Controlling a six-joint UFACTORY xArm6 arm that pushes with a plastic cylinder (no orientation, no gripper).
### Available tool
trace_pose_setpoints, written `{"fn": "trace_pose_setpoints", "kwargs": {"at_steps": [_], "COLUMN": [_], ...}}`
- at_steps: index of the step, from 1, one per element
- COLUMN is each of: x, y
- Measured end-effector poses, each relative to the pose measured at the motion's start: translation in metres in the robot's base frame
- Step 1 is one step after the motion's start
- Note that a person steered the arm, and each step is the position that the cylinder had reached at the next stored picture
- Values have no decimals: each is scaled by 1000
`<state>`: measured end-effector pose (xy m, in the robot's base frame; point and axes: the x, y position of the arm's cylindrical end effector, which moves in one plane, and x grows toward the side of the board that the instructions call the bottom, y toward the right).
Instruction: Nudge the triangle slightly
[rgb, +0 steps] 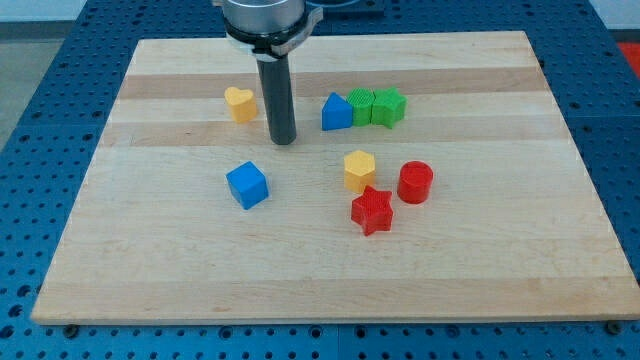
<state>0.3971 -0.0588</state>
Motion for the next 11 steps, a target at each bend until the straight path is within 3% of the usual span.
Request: {"fn": "trace_pose_setpoints", "kwargs": {"at_steps": [11], "x": [-11], "y": [50]}}
